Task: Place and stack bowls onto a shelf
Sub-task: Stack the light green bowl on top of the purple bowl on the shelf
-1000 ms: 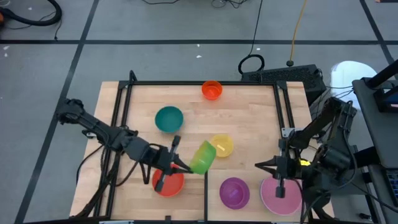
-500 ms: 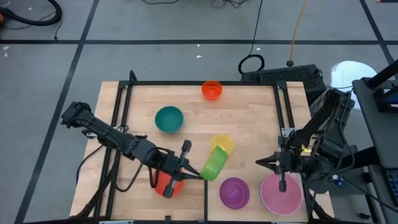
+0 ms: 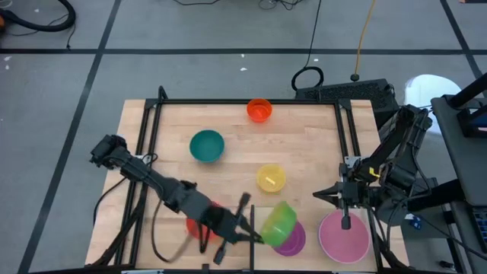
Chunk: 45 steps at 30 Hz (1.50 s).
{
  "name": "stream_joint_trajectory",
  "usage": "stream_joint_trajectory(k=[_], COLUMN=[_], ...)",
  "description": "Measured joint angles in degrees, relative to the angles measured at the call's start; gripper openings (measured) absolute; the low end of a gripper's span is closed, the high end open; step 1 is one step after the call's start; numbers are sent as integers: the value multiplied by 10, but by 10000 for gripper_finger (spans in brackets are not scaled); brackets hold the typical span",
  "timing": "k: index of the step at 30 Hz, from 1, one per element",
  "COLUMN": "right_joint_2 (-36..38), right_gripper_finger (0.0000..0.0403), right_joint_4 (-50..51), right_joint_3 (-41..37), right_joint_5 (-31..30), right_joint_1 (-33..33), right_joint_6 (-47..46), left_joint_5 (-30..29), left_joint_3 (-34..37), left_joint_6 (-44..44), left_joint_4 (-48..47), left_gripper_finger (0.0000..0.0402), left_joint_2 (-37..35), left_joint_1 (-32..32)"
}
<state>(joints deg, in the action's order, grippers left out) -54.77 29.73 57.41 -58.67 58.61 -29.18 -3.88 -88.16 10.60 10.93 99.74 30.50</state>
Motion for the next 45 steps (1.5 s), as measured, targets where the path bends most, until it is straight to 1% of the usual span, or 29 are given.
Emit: stream_joint_trajectory(k=[4,8,15,19,24,27,33,37,40,45], right_joint_2=[2,2,2,2,2,2,2,2,2,2], right_gripper_finger=[0,0,0,0,0,0,0,0,0,0], right_joint_4=[0,0,0,0,-8,-18,-22,-22,-22,-25], right_joint_3=[-1,-1,-1,-1,-1,-1,-1,-1,-1,-1], right_joint_5=[0,0,2,2,2,3,3,3,3,3], right_joint_1=[0,0,0,0,0,0,0,0,0,0], right_joint_6=[0,1,1,1,1,9,16,15,15,14], left_joint_5=[1,0,0,17,39,40,41,42,41,39], left_joint_3=[-74,-137,-225,-257,-259,-259,-259,-259,-259,-259], left_joint_6=[10,13,30,48,57,66,113,148,174,193], left_joint_4=[-67,-128,-228,-270,-294,-316,-352,-368,-371,-384], left_gripper_finger=[12,6,12,8,9,13,7,18,18,12], left_joint_2=[39,69,115,146,156,155,157,168,174,174], left_joint_1=[5,4,-1,-6,-10,-10,-10,-11,-14,-19])
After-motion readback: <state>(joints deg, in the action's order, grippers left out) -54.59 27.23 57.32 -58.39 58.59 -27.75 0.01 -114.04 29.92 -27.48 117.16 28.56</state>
